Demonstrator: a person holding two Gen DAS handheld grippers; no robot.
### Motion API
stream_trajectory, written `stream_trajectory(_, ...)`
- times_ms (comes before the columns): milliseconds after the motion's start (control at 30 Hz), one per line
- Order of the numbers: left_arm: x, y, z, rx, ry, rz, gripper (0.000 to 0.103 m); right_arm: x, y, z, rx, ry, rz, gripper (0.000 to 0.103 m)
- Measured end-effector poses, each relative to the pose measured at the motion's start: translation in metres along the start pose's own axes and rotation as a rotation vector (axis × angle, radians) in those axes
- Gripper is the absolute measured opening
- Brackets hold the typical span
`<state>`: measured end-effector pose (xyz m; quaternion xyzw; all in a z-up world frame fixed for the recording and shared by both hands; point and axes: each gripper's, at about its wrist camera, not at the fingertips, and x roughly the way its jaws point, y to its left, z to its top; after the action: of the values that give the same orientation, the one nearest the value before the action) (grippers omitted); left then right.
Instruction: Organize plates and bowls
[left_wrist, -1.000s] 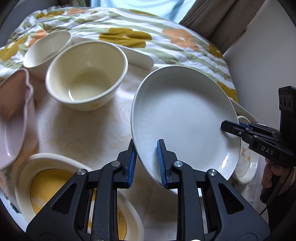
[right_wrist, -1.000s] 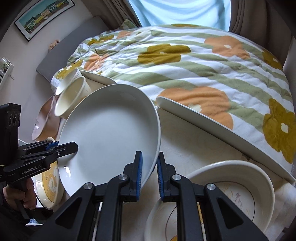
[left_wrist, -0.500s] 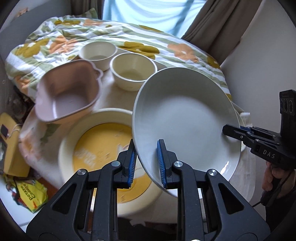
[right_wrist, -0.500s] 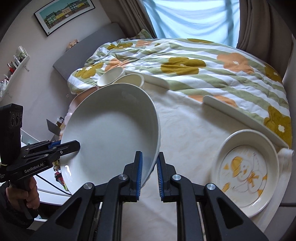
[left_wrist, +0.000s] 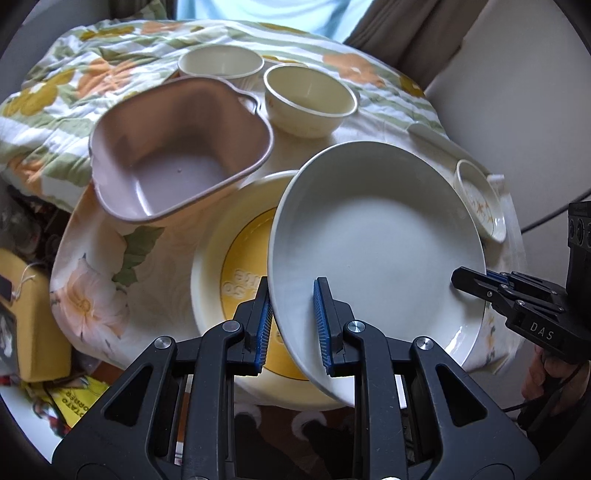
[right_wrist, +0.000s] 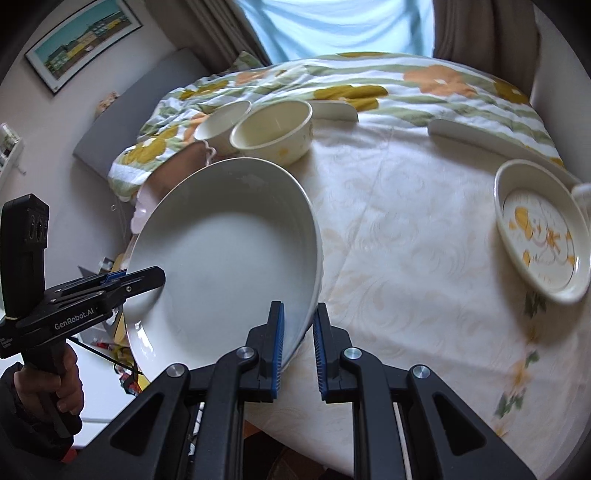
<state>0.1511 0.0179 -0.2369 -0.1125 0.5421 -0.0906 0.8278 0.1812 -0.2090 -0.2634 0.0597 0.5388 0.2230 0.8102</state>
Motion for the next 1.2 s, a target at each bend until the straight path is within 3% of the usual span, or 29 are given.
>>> stream_trajectory(133, 0.017, 0.016, 0.000, 0.033, 0.042, -0.014, 0.018, 0.014, 0.008, -0.006, 0.051, 0.010, -0.044, 0.014)
stream_trajectory(467, 0.037, 0.020, 0.006, 0.136, 0.055, 0.025, 0.018, 0.026, 0.025, -0.015, 0.107, 0.006, -0.132, 0.014)
stream_trajectory(833, 0.042, -0.002, -0.001, 0.329, 0.006, 0.183, 0.018, 0.026, 0.034, -0.021, 0.107, 0.004, -0.207, 0.014)
stream_trajectory(1067, 0.041, -0.021, -0.012, 0.490, -0.052, 0.336, 0.018, 0.031, 0.045, -0.019, 0.044, 0.013, -0.281, 0.014)
stream_trajectory(1200, 0.038, -0.027, -0.016, 0.543, -0.081, 0.386, 0.018, 0.034, 0.051, -0.019, 0.006, 0.016, -0.319, 0.014)
